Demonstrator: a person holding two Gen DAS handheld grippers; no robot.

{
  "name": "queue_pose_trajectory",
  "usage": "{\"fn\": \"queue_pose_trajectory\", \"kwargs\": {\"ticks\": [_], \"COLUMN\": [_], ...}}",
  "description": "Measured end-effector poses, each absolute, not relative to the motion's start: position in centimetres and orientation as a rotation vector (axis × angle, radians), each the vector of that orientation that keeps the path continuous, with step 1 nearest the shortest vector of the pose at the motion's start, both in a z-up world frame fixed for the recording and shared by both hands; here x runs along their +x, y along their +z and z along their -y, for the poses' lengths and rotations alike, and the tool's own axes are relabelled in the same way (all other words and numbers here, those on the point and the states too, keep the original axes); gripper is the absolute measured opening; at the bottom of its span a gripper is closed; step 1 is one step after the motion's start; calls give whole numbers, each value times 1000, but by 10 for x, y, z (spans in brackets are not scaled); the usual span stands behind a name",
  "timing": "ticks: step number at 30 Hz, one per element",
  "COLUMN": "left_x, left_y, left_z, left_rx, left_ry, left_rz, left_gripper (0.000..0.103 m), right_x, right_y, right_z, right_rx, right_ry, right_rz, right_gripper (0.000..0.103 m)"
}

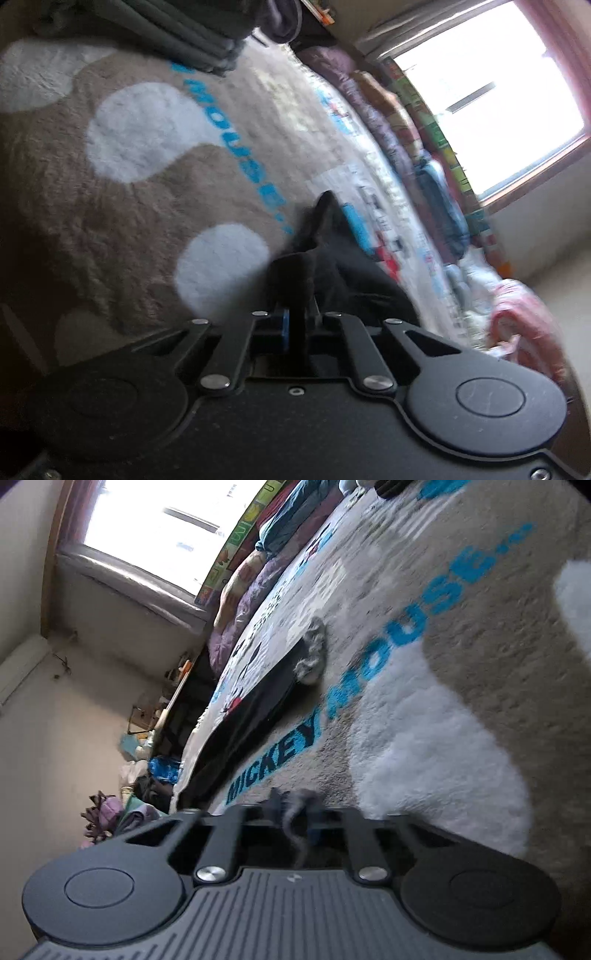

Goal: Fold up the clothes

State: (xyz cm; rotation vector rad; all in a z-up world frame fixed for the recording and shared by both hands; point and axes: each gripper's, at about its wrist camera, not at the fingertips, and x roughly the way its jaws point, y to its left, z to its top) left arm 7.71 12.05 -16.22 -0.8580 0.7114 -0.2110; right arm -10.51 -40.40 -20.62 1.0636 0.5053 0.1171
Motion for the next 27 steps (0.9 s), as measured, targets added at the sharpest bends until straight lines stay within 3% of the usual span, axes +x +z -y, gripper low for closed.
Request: {"fn": "queue_pose_trajectory", "kwargs": {"ticks": [6, 8, 10, 13, 20, 23, 25, 27], "left_x": [84, 82, 80, 76, 67, 77, 85, 93], "left_y": [-175, -173, -170, -163, -134, -138, -145, -151], "left_z": [-115, -120, -126, -132, -116, -100, -98, -95], "left_rx": [-819, -840, -849, -844, -718, -647, -643, -640], "left_ry": [-190, -197, -184, -157, -284, -299, -284, -269], "left_rz": [-802, -800, -784, -736, -538, -599, -651, -704], "left_gripper": [6, 15, 26, 26, 26, 26, 18, 18], "right_x": [-116, -118, -120, -126, -115, -99, -86, -77], "right_y": [-188, -185, -182, -173, -154, -146, -155, -169], "right_z": [410, 413, 416, 419, 404, 383, 371, 369], "right_rx": [986, 961, 936, 881, 716, 578, 516, 520], "right_ry": [52, 24, -4, -33, 54, 134, 151, 144], "right_rz": [-461, -466, -471, -451, -395, -425, -549, -653], "right_gripper": [10, 12, 22, 39, 39, 38, 38, 31]}}
